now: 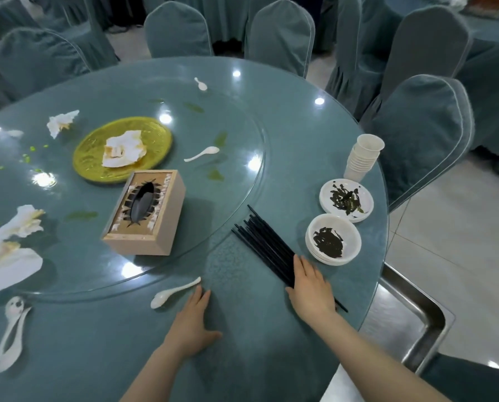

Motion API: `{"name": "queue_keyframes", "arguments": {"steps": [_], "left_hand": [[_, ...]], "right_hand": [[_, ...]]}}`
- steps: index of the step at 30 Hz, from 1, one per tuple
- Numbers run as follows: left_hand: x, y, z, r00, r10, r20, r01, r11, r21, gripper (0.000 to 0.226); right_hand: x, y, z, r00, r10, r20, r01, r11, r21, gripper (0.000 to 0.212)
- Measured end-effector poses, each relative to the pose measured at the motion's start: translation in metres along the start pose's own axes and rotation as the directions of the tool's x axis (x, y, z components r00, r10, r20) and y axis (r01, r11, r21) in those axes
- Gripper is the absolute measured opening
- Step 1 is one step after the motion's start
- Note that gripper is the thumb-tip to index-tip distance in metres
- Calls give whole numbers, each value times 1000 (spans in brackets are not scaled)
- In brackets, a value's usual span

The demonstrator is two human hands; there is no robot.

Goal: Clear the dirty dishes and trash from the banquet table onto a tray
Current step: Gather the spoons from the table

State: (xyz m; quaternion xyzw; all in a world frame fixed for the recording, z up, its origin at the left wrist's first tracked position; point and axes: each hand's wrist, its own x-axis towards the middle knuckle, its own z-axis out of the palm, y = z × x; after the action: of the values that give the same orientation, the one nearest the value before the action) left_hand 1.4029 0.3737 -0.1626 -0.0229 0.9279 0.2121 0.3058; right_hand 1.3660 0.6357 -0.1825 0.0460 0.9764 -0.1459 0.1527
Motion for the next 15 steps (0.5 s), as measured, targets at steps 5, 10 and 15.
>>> {"name": "queue_keyframes", "arguments": {"steps": [5, 10, 15], "left_hand": [[-11, -9, -3, 1000, 18, 5, -17, 978, -207, 93], [-36, -29, -18, 986, -133, -102, 25, 718, -695, 65], [-81, -62, -31, 922, -302, -244, -16, 599, -801, 44]], "right_hand": [[-9, -4, 6, 999, -33, 4, 33, 998, -61, 72], [-14, -29, 1, 968, -249, -32, 251, 967, 50, 61], [-12, -67, 10, 911, -412, -12, 412, 910, 41, 52]]}}
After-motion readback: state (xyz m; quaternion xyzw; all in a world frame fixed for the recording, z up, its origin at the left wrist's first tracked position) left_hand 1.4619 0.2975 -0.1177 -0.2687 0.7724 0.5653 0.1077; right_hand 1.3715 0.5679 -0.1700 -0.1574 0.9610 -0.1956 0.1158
